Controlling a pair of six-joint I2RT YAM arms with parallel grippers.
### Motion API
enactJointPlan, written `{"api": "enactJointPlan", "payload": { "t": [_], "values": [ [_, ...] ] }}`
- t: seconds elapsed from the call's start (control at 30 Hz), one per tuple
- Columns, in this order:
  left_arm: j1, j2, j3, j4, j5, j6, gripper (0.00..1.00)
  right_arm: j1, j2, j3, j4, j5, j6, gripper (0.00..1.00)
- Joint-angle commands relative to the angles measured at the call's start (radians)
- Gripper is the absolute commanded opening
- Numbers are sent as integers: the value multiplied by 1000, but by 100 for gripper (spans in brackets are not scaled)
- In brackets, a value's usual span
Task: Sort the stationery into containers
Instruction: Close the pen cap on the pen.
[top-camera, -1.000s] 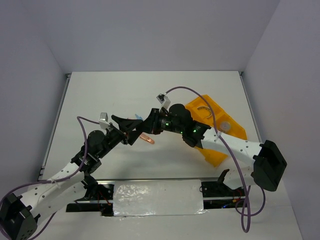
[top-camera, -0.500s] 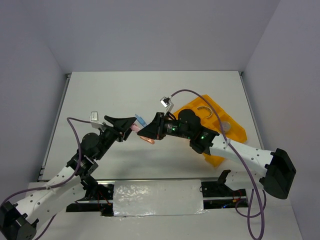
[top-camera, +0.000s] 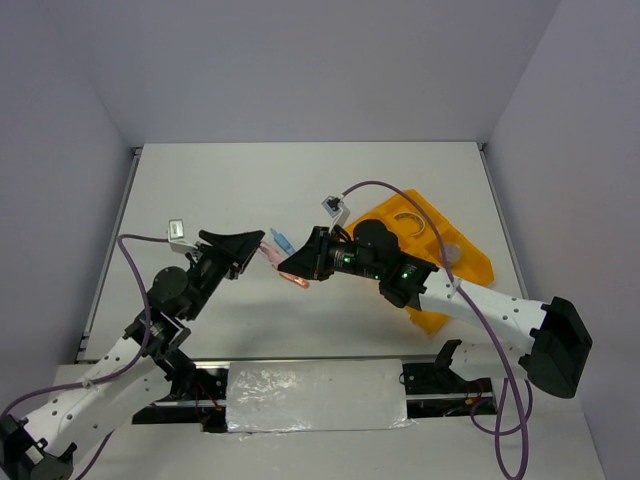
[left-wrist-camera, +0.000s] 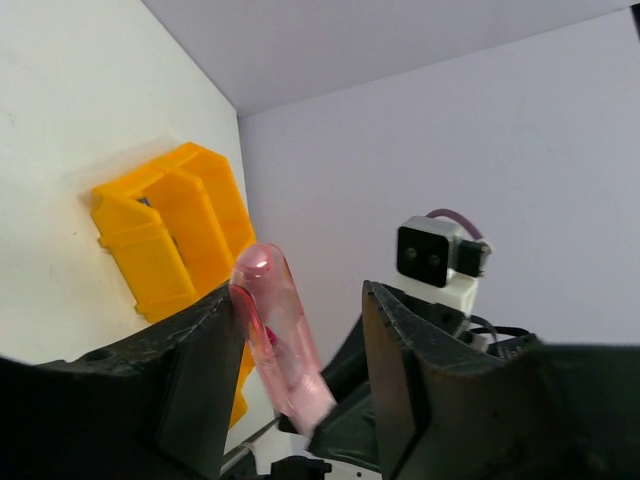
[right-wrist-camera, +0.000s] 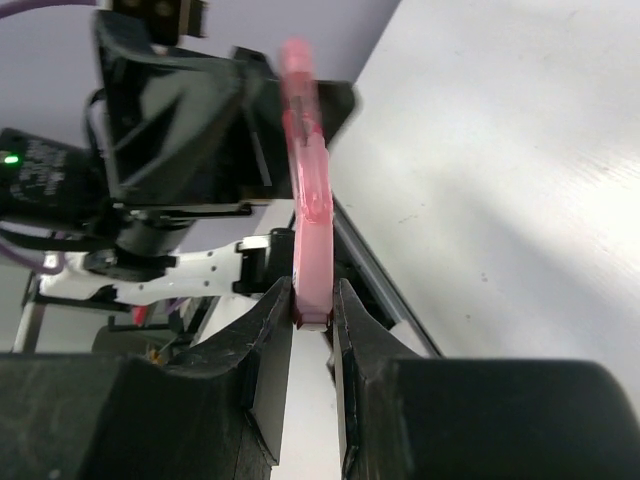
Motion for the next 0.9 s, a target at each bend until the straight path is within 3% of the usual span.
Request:
{"api": "enactJointPlan", "payload": {
  "t": [0.0,0.17,0.33,0.67,0.87],
  "values": [
    [3,-20,60,4,-25,59,59,12,-34,26,-41,56,-38,0],
    [5,-10,68,-2,-8,67,50,9,-37,31,-40,61,-44,0],
    [5,22,63,6,16,60,35,14,-46,29,3,35,-58,0],
    [9,14,48,-2,-20,68,30,26,-154,-26,91,19,-104,0],
    [9,54,41,67,30,57,23,32,-174,-34,126,0,-126,0]
  ]
}}
